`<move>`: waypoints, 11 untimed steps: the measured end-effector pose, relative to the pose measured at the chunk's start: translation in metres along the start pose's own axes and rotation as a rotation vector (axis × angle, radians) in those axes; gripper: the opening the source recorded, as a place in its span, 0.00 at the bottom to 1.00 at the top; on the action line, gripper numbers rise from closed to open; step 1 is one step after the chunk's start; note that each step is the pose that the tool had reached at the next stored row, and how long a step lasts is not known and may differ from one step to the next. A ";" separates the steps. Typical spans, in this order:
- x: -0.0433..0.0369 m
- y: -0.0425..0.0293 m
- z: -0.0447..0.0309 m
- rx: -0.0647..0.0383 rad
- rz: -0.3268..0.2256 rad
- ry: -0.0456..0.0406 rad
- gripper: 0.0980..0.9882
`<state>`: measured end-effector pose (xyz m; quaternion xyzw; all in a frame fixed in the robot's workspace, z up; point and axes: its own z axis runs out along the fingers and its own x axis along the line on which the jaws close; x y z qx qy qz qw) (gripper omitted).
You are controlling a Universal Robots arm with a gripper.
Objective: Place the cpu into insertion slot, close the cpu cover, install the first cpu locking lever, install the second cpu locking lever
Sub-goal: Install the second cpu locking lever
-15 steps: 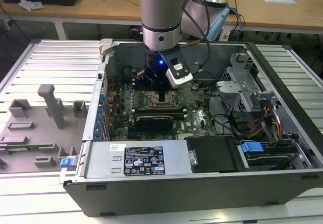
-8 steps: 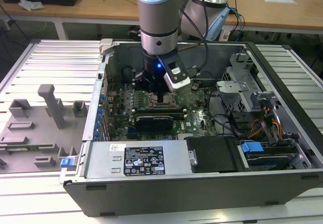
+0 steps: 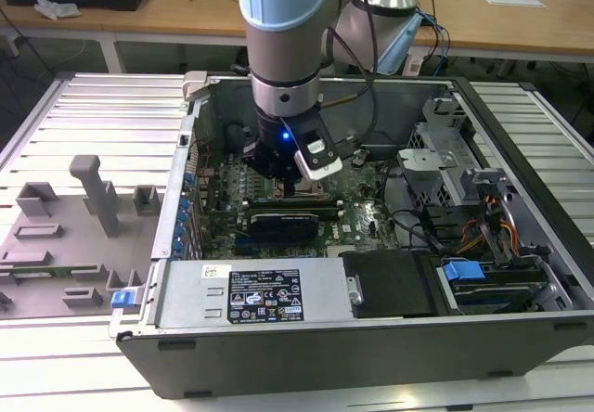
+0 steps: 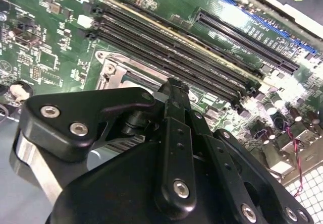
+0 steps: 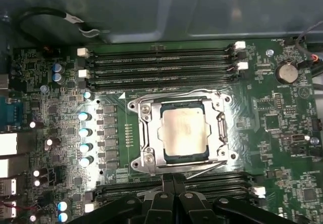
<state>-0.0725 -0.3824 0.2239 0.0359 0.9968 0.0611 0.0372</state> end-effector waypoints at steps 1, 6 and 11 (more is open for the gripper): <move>0.0012 -0.0010 0.0008 -0.002 0.000 0.0001 0.01; 0.0094 -0.0067 0.0066 -0.028 0.002 0.0019 0.01; 0.0167 -0.0124 0.0110 -0.058 0.004 0.0040 0.01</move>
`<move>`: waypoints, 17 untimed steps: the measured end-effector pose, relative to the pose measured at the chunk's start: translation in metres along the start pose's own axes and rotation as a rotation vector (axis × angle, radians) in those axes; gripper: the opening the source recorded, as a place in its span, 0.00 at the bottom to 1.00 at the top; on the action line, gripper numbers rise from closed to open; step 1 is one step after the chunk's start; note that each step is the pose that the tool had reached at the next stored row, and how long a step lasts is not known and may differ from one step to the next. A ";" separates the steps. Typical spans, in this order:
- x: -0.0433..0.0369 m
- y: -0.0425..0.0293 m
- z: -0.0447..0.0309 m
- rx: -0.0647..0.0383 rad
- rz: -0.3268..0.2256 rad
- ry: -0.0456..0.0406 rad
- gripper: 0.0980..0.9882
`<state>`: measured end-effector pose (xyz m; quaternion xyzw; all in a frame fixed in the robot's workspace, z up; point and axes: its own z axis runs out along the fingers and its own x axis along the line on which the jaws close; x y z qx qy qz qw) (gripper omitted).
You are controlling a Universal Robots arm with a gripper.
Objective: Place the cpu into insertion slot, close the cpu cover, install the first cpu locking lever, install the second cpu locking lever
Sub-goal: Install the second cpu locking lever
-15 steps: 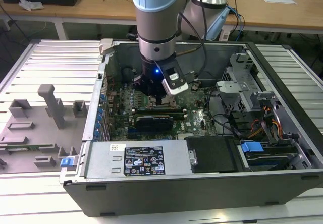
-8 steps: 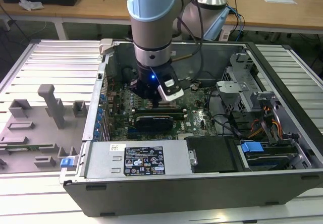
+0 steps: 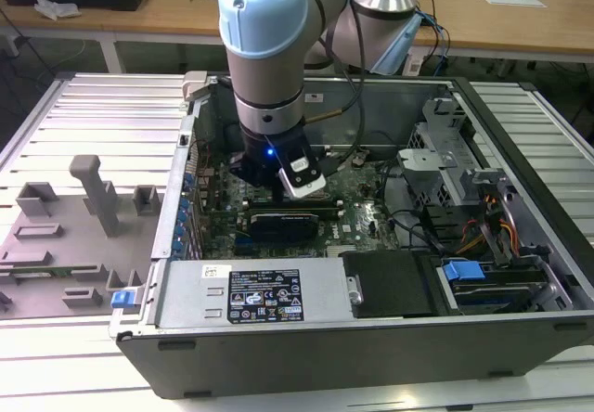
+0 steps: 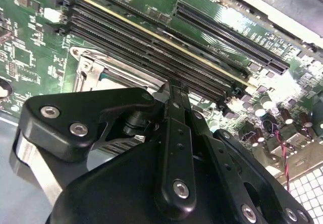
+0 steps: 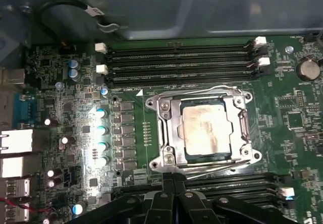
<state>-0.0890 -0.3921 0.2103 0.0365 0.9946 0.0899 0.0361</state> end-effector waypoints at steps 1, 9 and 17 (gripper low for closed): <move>0.0007 -0.0006 0.0011 -0.008 0.000 0.0007 0.01; 0.0050 -0.0017 0.0039 -0.029 -0.001 0.0024 0.01; 0.0061 -0.0026 0.0074 -0.048 -0.005 0.0049 0.01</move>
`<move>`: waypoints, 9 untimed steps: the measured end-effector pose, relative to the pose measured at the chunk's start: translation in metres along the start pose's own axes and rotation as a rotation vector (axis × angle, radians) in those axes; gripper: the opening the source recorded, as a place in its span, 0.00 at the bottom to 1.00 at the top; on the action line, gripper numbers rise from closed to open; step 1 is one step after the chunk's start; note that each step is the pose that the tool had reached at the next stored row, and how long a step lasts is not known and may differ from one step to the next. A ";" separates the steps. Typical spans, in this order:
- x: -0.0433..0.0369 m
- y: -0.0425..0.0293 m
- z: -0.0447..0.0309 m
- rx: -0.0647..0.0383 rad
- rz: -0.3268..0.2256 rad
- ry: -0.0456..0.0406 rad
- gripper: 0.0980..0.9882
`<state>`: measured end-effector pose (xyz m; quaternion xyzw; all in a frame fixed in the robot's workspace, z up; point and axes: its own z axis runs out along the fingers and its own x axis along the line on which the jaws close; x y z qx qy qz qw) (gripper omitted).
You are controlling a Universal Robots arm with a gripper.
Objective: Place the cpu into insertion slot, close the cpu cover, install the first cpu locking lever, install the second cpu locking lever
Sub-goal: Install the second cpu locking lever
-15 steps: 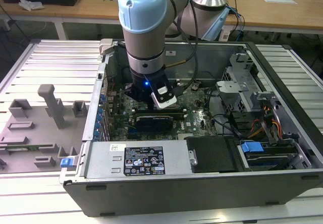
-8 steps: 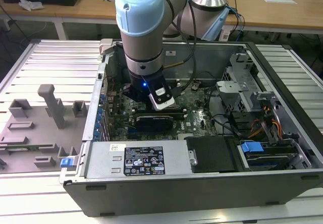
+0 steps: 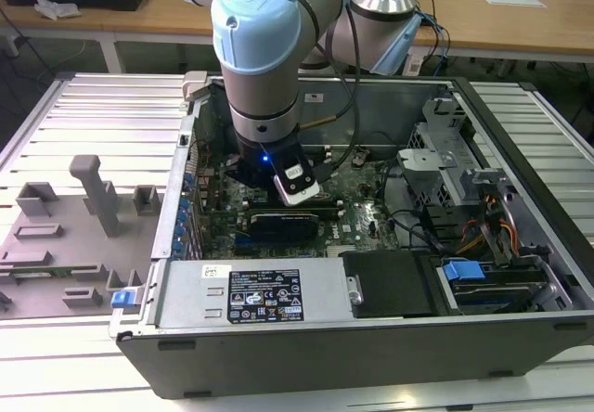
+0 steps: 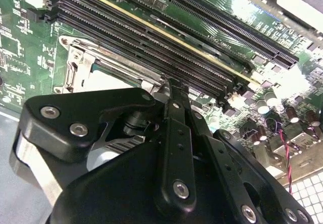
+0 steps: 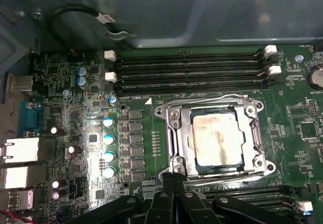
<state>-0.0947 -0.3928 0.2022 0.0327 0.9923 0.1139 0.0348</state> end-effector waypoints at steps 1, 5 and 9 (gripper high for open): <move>0.0001 -0.0001 0.0002 0.000 0.000 0.0001 0.01; 0.0003 -0.0007 0.0024 -0.003 -0.003 0.0010 0.01; 0.0014 -0.0013 0.0046 -0.004 -0.007 0.0020 0.01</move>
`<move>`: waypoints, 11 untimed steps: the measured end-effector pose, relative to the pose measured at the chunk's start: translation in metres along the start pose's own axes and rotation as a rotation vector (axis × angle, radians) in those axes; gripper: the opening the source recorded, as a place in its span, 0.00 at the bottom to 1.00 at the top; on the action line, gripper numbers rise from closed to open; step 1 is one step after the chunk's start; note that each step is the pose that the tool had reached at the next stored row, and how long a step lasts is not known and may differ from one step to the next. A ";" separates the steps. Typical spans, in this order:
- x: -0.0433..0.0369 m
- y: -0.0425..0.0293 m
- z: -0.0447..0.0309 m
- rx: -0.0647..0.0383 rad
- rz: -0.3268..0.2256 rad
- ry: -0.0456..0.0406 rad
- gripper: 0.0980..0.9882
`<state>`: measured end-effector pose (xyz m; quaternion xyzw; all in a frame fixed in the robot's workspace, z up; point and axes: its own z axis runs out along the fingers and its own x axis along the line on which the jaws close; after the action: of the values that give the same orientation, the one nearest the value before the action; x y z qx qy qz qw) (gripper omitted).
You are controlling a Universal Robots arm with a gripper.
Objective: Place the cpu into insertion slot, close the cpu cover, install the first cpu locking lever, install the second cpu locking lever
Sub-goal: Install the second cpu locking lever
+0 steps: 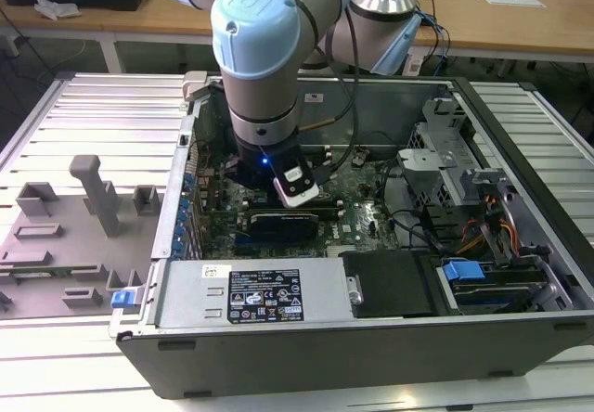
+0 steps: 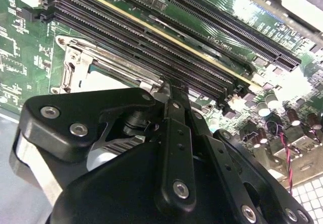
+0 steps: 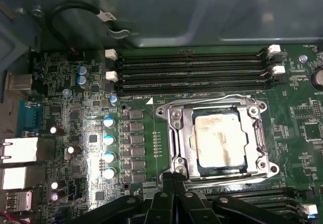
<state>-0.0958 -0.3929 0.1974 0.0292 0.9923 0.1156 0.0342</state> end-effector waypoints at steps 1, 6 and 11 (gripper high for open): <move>0.0003 -0.0001 0.0004 0.000 -0.001 0.0002 0.01; 0.0021 -0.0004 0.0015 0.000 -0.004 0.0010 0.01; 0.0021 -0.0003 0.0010 0.000 -0.004 0.0006 0.01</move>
<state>-0.0978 -0.3928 0.1962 0.0273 0.9923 0.1155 0.0341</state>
